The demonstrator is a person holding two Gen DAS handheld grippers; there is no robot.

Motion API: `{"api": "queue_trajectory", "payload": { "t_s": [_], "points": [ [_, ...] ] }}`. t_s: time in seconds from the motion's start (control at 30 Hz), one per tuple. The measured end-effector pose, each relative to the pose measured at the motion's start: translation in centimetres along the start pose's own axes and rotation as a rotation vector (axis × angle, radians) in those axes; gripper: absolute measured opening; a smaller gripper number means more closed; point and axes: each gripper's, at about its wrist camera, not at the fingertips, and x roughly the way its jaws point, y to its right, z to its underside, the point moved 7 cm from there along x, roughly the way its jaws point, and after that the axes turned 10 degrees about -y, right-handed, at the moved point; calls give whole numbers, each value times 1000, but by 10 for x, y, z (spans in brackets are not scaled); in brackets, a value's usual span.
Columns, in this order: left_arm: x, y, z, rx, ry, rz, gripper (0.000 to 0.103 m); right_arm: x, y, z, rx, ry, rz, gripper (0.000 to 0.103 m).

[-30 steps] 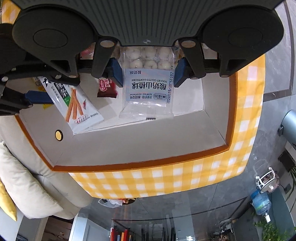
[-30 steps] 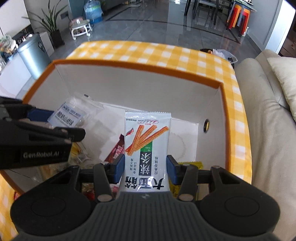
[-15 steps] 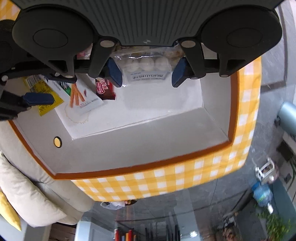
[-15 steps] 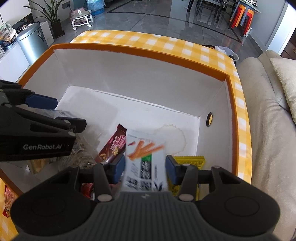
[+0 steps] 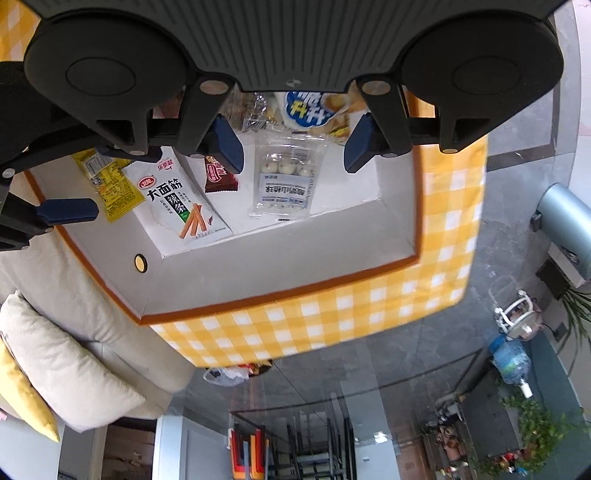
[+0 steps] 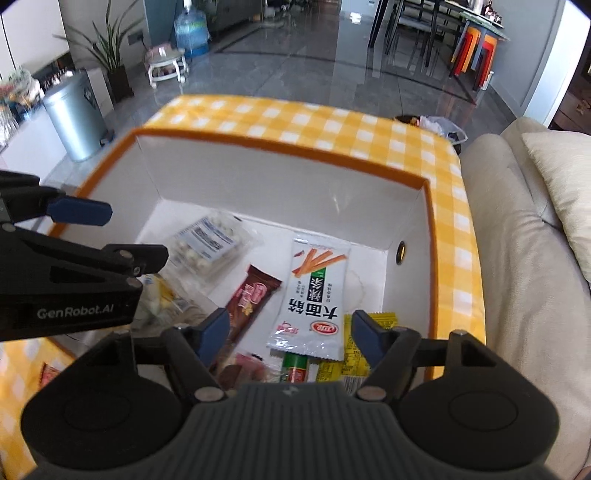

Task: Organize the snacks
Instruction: 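Lower both packets into the box and open both tools, then withdraw both open tools from the box toward the two red bags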

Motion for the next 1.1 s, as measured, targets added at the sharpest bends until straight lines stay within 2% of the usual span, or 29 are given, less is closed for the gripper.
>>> {"api": "queue_trajectory", "payload": {
  "t_s": [0.1, 0.4, 0.6, 0.73, 0.93, 1.1],
  "points": [
    [-16, -2, 5, -8, 26, -11, 74, -16, -3, 5, 16, 24, -12, 75],
    [-71, -4, 31, -35, 128, -18, 74, -76, -17, 32, 20, 131, -10, 78],
    [-105, -9, 56, -71, 188, -15, 75, -111, -28, 66, 21, 226, 12, 81],
    [-127, -8, 81, -54, 221, -51, 75, -129, -35, 95, 49, 272, 8, 83],
    [-144, -3, 115, -37, 249, -86, 76, -151, -40, 137, 132, 332, 2, 85],
    [-140, 1, 142, -73, 223, -48, 76, -158, -46, 166, 147, 348, 25, 88]
  ]
}}
